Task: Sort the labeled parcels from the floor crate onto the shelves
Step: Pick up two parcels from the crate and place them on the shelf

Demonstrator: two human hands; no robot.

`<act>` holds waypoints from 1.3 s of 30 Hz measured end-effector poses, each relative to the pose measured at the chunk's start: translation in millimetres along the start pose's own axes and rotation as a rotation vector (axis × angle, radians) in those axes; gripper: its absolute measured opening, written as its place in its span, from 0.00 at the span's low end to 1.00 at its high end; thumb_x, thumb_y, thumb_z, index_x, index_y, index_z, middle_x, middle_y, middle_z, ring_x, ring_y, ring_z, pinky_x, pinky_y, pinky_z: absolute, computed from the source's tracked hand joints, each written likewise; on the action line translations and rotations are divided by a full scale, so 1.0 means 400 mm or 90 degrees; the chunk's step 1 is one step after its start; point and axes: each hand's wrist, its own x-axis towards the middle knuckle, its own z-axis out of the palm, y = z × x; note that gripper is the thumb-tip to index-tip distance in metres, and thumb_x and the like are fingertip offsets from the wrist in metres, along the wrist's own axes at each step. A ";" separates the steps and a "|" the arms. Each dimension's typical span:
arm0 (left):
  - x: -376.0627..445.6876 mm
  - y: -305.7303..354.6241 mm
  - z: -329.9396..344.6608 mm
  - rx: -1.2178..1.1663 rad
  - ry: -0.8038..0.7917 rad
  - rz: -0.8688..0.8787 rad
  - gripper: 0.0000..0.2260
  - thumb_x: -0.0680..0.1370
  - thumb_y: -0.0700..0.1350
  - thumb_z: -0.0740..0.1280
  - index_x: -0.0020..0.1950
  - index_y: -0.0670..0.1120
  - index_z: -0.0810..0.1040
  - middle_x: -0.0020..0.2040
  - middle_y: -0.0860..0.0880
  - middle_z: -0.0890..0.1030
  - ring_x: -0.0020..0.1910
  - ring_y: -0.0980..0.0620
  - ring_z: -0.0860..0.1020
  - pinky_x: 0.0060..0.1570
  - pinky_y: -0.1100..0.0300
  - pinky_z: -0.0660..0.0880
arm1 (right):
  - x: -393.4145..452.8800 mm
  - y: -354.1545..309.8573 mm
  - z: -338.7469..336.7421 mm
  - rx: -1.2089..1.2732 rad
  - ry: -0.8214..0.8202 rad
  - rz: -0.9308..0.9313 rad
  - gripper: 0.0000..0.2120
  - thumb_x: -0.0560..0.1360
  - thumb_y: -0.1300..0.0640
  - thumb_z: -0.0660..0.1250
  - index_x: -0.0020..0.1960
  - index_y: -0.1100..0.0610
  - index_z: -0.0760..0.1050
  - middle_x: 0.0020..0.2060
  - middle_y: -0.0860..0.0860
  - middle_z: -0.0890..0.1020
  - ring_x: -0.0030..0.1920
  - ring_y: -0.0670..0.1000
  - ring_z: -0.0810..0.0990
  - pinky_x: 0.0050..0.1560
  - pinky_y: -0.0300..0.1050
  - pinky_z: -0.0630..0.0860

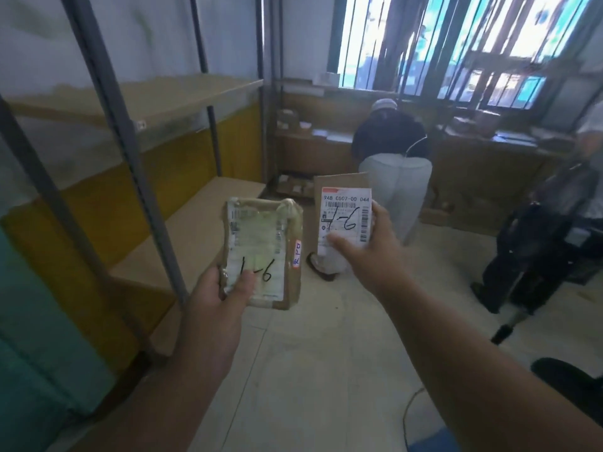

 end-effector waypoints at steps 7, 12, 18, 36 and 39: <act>0.327 0.005 0.151 0.028 0.105 0.030 0.07 0.79 0.50 0.67 0.57 0.58 0.80 0.51 0.55 0.86 0.51 0.53 0.84 0.55 0.42 0.79 | 0.438 0.049 0.086 0.054 -0.078 -0.042 0.37 0.70 0.48 0.77 0.73 0.44 0.62 0.61 0.44 0.79 0.55 0.41 0.80 0.51 0.36 0.77; 0.605 0.023 0.198 0.060 0.158 0.086 0.09 0.71 0.61 0.67 0.51 0.67 0.80 0.50 0.58 0.85 0.50 0.57 0.84 0.53 0.45 0.80 | 0.735 0.057 0.207 0.082 -0.105 -0.095 0.37 0.71 0.49 0.77 0.74 0.46 0.61 0.59 0.42 0.80 0.53 0.37 0.80 0.44 0.26 0.76; 0.891 0.062 0.259 0.092 0.229 0.113 0.21 0.69 0.67 0.65 0.58 0.59 0.79 0.52 0.57 0.85 0.52 0.55 0.83 0.56 0.41 0.78 | 1.041 0.027 0.283 0.119 -0.119 -0.112 0.38 0.69 0.46 0.77 0.73 0.41 0.60 0.57 0.41 0.81 0.54 0.43 0.82 0.55 0.52 0.82; 1.233 0.288 0.327 0.246 0.837 0.179 0.14 0.80 0.60 0.64 0.62 0.56 0.75 0.56 0.58 0.81 0.56 0.53 0.79 0.56 0.50 0.74 | 1.506 -0.279 0.608 0.437 -0.535 -0.373 0.31 0.72 0.44 0.74 0.70 0.46 0.65 0.53 0.38 0.82 0.50 0.34 0.81 0.47 0.34 0.77; 1.237 0.327 0.270 0.308 0.892 0.139 0.16 0.80 0.60 0.63 0.63 0.54 0.73 0.56 0.55 0.80 0.55 0.49 0.78 0.55 0.50 0.73 | 1.493 -0.326 0.645 0.491 -0.593 -0.389 0.31 0.72 0.44 0.74 0.71 0.47 0.64 0.55 0.40 0.82 0.52 0.36 0.81 0.54 0.41 0.79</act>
